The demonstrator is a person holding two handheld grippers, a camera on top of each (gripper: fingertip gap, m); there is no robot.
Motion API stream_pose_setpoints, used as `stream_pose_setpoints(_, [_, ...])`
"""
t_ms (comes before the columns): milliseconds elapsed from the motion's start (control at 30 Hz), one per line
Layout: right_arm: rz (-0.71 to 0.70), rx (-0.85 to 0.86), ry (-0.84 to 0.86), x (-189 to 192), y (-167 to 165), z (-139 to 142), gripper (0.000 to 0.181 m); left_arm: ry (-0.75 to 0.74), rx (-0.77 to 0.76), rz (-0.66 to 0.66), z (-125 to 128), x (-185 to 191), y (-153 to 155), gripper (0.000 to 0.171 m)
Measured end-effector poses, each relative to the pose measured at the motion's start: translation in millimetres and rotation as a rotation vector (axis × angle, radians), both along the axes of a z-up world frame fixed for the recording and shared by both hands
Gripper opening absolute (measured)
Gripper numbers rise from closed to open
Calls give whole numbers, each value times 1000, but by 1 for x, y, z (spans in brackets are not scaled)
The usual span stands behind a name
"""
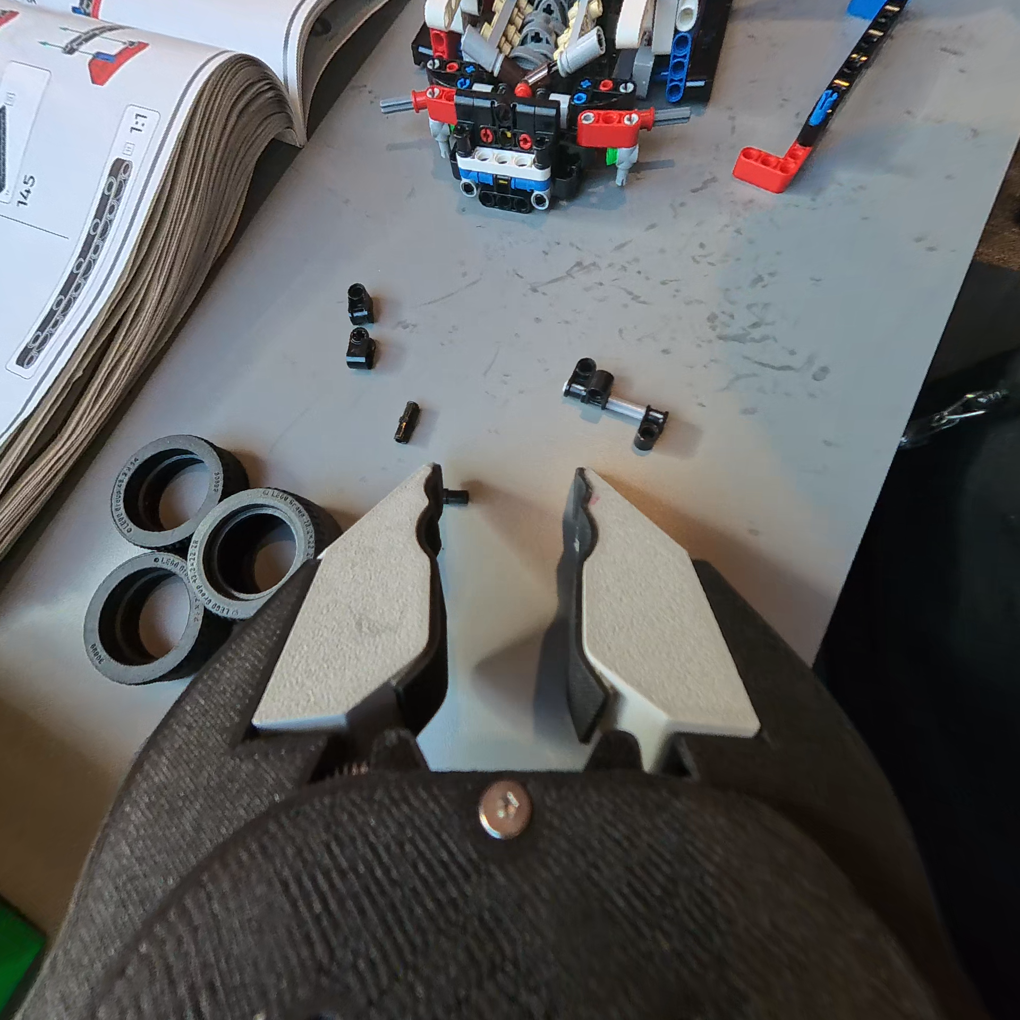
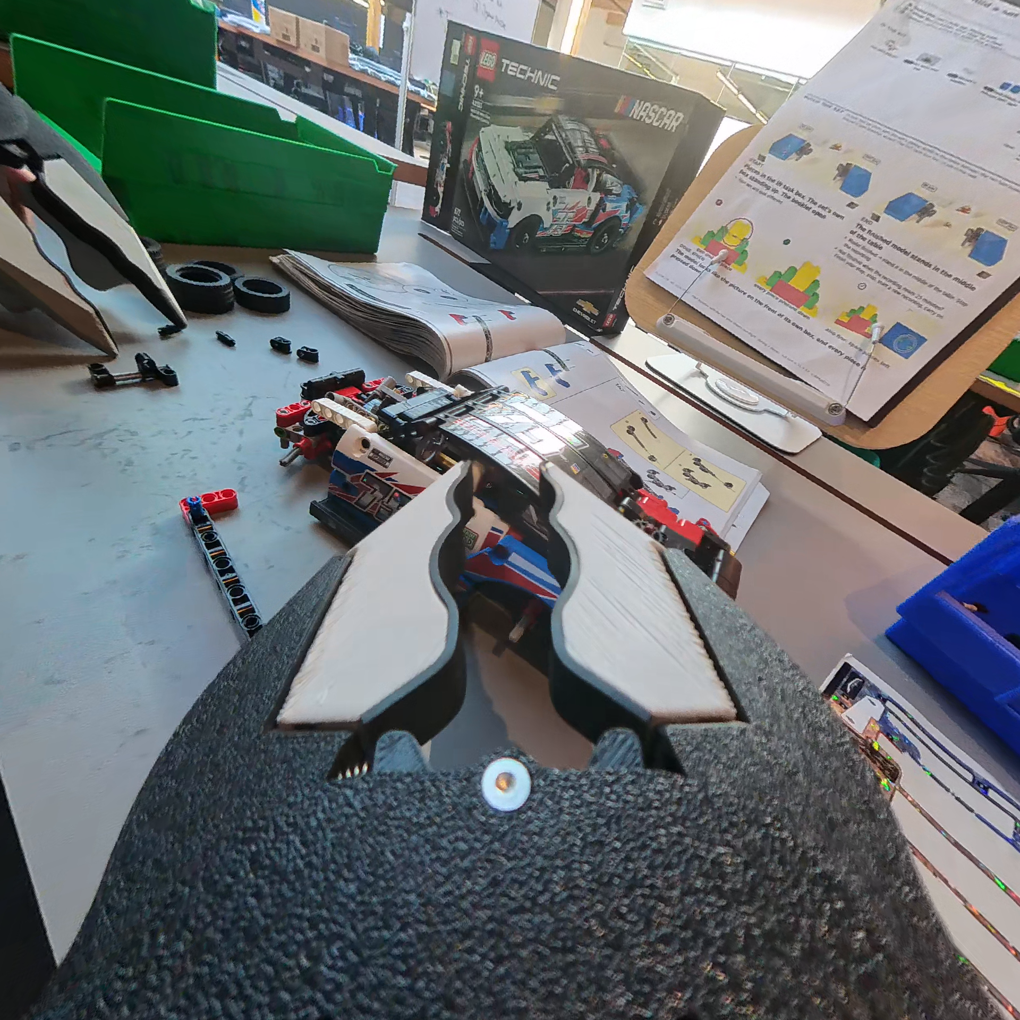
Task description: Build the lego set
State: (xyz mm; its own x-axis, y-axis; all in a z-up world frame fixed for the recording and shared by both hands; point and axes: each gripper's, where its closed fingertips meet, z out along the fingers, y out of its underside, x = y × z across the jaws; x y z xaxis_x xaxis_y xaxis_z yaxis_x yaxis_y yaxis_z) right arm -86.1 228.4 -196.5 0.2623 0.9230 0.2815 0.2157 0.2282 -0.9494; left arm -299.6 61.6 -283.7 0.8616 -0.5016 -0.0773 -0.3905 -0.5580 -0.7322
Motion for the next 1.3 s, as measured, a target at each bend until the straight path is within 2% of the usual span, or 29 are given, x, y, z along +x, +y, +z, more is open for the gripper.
stream_pose_setpoints(133, [7, 12, -10, -1, -2, -1, 22, -13, -9, -21, 0, 3, -1, 45])
stream_pose_setpoints(267, [8, 6, 3, 0, -2, 1, 22, -67, -41, -93, 2, 14, -4, 29])
stream_pose_setpoints(400, [4, -5, 13, 1, -1, 2, 22, -68, -151, -192, -1, 25, -7, 29])
stream_pose_setpoints(567, [-4, 2, 4, 1, 0, 1, 22, -65, -250, -285, 5, 40, -3, 42])
stream_pose_setpoints(667, [-7, 14, -12, 0, -1, -1, 22, -111, -341, -338, 5, 43, -5, 43])
stream_pose_setpoints(767, [-8, 25, -21, -1, -2, -2, 22, -165, -407, -346, 5, 42, -5, 44])
stream_pose_setpoints(1300, [7, 13, 6, 1, -3, 2, 21, -234, -461, -313, 3, 45, 8, 28])
